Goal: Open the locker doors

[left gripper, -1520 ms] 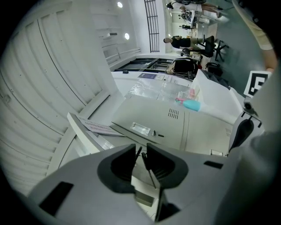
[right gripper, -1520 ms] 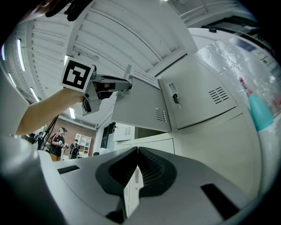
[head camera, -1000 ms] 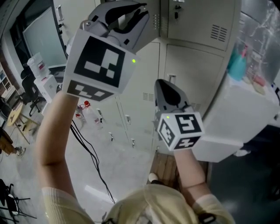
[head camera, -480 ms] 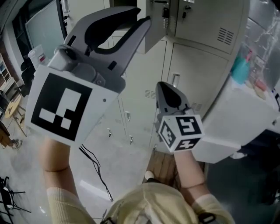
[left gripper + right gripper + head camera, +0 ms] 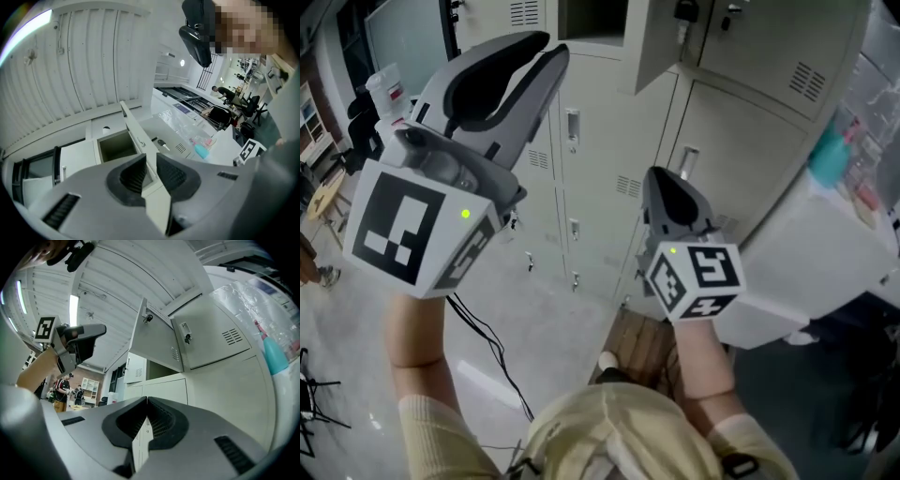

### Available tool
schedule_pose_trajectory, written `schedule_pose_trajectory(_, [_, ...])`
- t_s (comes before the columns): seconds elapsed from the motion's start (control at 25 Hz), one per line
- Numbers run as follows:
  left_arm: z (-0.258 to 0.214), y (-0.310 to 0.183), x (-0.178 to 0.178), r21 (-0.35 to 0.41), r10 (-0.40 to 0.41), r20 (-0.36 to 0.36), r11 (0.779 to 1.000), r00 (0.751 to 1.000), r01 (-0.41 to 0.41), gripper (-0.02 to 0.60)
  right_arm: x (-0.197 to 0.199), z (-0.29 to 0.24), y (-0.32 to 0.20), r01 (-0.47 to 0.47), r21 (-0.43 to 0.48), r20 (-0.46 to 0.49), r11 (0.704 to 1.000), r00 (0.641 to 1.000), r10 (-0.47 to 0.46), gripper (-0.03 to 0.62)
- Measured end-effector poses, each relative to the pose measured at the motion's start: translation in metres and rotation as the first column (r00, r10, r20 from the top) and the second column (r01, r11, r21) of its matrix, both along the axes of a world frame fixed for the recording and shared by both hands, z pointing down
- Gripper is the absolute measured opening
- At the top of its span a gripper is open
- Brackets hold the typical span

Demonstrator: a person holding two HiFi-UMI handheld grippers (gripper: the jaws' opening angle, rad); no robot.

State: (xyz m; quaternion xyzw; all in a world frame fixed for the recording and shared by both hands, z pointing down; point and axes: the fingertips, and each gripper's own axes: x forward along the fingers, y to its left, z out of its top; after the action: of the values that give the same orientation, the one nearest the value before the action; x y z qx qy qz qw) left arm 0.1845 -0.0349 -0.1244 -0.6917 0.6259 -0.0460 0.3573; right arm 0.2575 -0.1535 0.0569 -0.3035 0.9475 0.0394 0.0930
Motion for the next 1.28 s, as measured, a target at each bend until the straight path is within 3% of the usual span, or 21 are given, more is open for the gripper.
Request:
schedule_pose_trajectory(0.24, [0.062,-0.025,-0.04,-0.122,-0.052,-0.107,0.992,0.993,0.038,0.067,-0.004,0.017,-0.009,0.007,-0.026,-0.031,1.0,0.999,-0.008,0.006])
schedule_pose_trajectory(0.6, [0.145,-0.047,-0.078,-0.249,-0.103,-0.262,0.968,0.96,0.036,0.067,-0.013,0.047,-0.031,0.022,-0.072,-0.077,0.997,0.997,-0.027,0.006])
schedule_pose_trajectory(0.96, [0.227,-0.053,-0.112,-0.379,-0.214,-0.359,0.923,0.909,0.068,0.064,-0.03,0.077,-0.054,0.046,-0.13,-0.099,0.99,0.993,-0.059,0.006])
schedule_pose_trajectory(1.28, [0.261,-0.064,-0.154,-0.427,-0.318,-0.425,0.896,0.847,0.122,0.064,-0.073,0.086,-0.067,0.141,-0.144,-0.104,0.98,0.982,-0.156,0.006])
